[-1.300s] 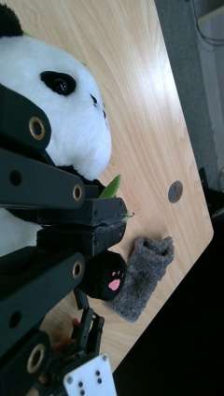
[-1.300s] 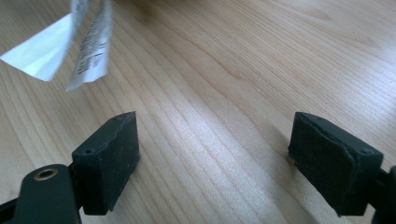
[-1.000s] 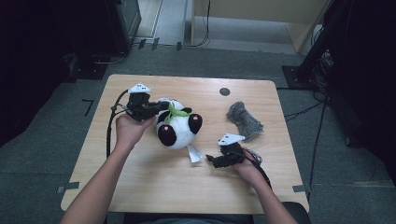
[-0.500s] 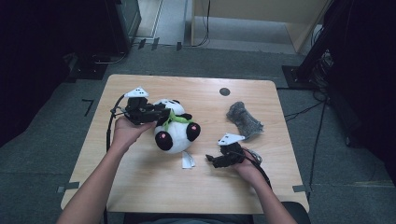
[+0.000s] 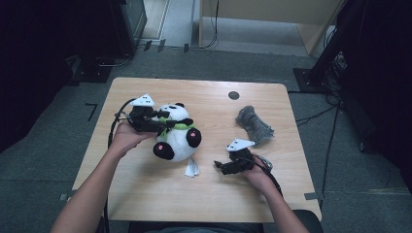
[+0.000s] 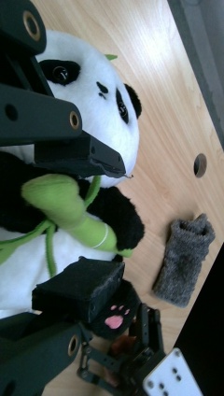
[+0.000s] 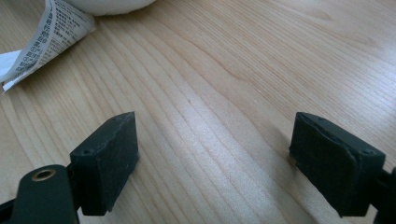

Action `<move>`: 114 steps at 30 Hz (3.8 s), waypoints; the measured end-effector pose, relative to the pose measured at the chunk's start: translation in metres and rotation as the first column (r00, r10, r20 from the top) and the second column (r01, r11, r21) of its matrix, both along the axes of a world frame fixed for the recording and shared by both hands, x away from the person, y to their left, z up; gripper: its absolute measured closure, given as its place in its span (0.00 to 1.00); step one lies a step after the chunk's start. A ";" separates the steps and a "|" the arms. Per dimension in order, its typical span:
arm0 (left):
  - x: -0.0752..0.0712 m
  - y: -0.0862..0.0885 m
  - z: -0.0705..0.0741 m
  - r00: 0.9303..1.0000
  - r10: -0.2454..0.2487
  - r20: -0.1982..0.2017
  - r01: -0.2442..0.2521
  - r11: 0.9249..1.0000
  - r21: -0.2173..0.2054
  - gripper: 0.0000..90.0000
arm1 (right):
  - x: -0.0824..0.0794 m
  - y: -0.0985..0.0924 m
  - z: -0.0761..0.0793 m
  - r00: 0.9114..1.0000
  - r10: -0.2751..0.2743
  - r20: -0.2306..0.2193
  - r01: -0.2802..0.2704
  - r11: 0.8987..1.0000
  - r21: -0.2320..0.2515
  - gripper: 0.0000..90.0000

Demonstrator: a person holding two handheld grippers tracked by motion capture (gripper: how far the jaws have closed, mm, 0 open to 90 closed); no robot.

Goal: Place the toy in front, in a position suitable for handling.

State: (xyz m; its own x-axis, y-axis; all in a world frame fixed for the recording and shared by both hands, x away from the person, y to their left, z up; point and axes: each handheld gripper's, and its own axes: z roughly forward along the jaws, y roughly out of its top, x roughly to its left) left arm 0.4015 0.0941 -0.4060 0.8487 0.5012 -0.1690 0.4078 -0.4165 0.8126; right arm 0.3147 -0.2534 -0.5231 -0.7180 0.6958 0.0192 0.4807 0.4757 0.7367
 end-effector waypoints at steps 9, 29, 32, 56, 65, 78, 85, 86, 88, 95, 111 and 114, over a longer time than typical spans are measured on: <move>0.007 0.009 -0.013 0.997 -0.071 -0.025 0.071 0.997 -0.010 0.63 | 0.000 0.000 0.000 1.000 -0.001 -0.002 0.001 1.000 0.001 0.17; 0.005 0.000 0.016 0.979 0.177 -0.101 -0.181 0.983 -0.034 0.88 | 0.000 0.000 0.000 1.000 0.000 -0.001 0.000 1.000 0.001 0.17; -0.002 -0.004 0.024 0.958 0.266 -0.103 -0.270 0.963 -0.019 0.87 | 0.000 0.000 0.000 1.000 -0.001 0.000 0.001 1.000 0.001 0.17; -0.022 -0.032 -0.013 0.911 0.412 -0.014 -0.412 0.911 -0.029 0.59 | -0.002 0.002 0.000 1.000 -0.022 -0.004 0.022 1.000 -0.004 0.14; -0.024 -0.011 -0.007 0.949 0.316 0.002 -0.314 0.944 -0.103 0.38 | -0.002 0.003 0.000 0.999 -0.037 -0.004 0.037 0.999 -0.004 0.13; -0.029 0.021 -0.015 0.969 0.248 0.024 -0.244 0.965 -0.094 0.35 | -0.003 0.004 0.001 0.998 -0.061 -0.012 0.061 0.998 -0.001 0.15; -0.031 0.032 -0.021 0.973 0.227 0.029 -0.224 0.971 -0.081 0.35 | 0.004 -0.003 0.007 0.992 -0.100 -0.080 0.104 0.994 0.037 0.22; -0.032 0.035 -0.021 0.974 0.223 0.045 -0.220 0.974 -0.058 0.35 | 0.005 -0.004 0.008 0.991 -0.103 -0.083 0.107 0.994 0.039 0.22; -0.033 0.039 -0.023 0.973 0.225 0.045 -0.222 0.974 -0.053 0.34 | 0.006 -0.007 0.012 0.991 -0.114 -0.074 0.117 0.993 0.034 0.22; -0.034 0.050 -0.030 0.969 0.242 0.037 -0.241 0.970 -0.038 0.31 | 0.009 -0.017 0.023 0.989 -0.134 -0.067 0.139 0.987 0.080 0.24; -0.018 0.083 -0.059 0.966 0.257 -0.021 -0.257 0.966 -0.018 0.20 | 0.017 -0.030 0.037 0.988 -0.141 -0.056 0.147 0.982 0.116 0.26; -0.013 0.085 -0.064 0.969 0.245 -0.020 -0.245 0.969 -0.023 0.20 | 0.017 -0.032 0.037 0.988 -0.144 -0.057 0.150 0.981 0.121 0.26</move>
